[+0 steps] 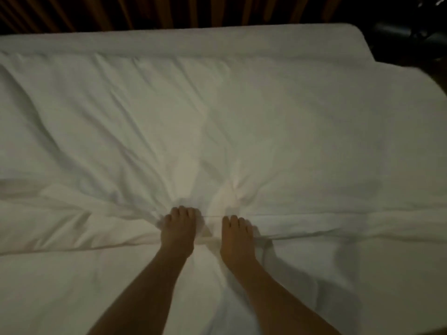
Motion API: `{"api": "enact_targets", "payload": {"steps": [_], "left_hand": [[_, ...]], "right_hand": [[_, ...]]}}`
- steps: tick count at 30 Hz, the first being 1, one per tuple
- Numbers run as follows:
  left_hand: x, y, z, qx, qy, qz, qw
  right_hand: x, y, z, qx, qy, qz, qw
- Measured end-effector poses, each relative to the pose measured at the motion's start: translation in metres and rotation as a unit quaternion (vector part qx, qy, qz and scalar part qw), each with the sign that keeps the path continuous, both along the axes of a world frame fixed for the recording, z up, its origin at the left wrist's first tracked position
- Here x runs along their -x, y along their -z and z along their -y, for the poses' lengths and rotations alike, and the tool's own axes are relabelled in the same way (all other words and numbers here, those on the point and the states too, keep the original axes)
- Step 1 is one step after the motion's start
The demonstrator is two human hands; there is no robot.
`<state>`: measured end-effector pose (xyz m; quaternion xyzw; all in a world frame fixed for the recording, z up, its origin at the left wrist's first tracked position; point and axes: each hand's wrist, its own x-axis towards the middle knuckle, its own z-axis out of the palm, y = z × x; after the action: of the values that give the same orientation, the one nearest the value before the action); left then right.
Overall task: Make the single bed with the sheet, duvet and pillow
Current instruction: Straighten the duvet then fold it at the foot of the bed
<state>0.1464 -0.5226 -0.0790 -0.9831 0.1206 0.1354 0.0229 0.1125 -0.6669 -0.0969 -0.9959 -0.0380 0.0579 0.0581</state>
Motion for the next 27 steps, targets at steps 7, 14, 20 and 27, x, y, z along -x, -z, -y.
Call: {"api": "enact_targets", "payload": {"steps": [7, 14, 20, 27], "left_hand": [[-0.048, -0.024, 0.037, 0.062, 0.075, 0.083, 0.992], [-0.046, -0.007, 0.053, 0.021, 0.007, -0.002, 1.0], [-0.007, -0.027, 0.029, -0.006, -0.029, -0.049, 0.998], [0.02, -0.063, -0.052, -0.028, -0.119, 0.004, 0.992]], "right_hand": [[-0.064, -0.041, 0.021, -0.043, 0.005, 0.115, 0.992], [-0.059, -0.025, 0.075, 0.053, 0.043, -0.063, 0.996], [-0.039, -0.043, 0.063, 0.051, -0.067, -0.086, 0.993], [-0.061, -0.086, -0.021, 0.007, -0.168, -0.092, 0.981]]}}
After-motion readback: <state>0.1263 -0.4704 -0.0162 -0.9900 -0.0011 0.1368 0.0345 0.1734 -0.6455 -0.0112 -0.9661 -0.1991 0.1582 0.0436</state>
